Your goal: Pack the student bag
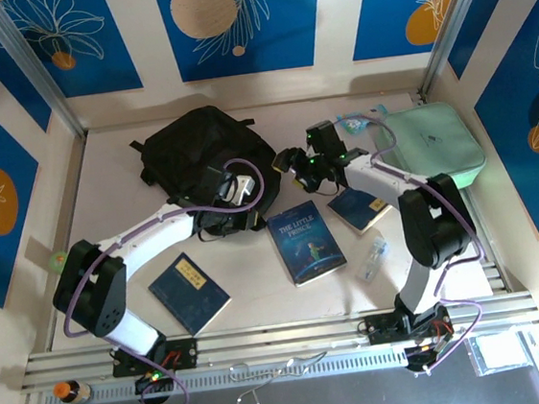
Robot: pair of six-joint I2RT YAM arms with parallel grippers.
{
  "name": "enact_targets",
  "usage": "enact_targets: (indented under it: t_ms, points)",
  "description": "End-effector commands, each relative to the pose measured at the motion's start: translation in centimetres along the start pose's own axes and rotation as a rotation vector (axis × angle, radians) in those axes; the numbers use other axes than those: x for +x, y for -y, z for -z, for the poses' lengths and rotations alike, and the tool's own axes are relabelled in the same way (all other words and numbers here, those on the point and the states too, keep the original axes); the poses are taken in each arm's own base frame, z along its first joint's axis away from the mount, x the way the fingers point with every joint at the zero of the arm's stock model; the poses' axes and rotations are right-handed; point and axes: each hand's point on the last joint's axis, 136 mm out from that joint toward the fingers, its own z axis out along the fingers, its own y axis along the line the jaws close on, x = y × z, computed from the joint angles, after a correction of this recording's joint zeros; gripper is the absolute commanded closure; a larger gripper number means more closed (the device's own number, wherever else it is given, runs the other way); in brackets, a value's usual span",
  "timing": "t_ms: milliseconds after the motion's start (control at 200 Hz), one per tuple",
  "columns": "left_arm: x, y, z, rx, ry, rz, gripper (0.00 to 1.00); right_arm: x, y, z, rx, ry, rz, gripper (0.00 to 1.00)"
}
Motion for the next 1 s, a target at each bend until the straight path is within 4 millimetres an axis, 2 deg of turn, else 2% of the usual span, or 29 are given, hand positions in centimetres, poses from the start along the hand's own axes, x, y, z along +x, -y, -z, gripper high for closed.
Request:
enact_targets:
  t_ms: [0,95,260,310,430,610,815,995]
  points:
    - [0.4,0.3,-0.1,0.015,-0.019,-0.010,1.00,2.6,0.7,-1.4,0.003,-0.081,-0.093,0.26]
    - [0.6,0.2,-0.1,0.014,-0.022,-0.008,1.00,3.6,0.8,-3.2,0.025,-0.109,-0.117,0.26]
    - [0.9,0.0,0.0,0.003,-0.030,-0.007,1.00,4.1,1.1,-5.2,0.060,-0.135,-0.113,0.29]
    - [0.9,0.0,0.1,0.000,-0.028,-0.007,1.00,4.3,1.2,-5.6,0.067,-0.145,-0.115,0.35]
    - [1.6,-0.3,0.2,-0.012,-0.047,-0.010,1.00,4.3,1.7,-5.9,0.073,-0.147,-0.106,0.63]
    - [3.6,-2.2,1.6,-0.096,-0.113,-0.040,1.00,3.3,2.6,-5.6,0.106,-0.119,-0.083,0.79]
    - [6.4,-6.2,4.1,-0.254,-0.205,0.032,1.00,2.6,2.9,-5.5,0.120,-0.090,-0.080,0.82]
    - [7.8,-8.1,4.4,-0.295,-0.243,0.083,1.00,2.4,2.7,-5.2,0.118,-0.081,-0.075,0.84]
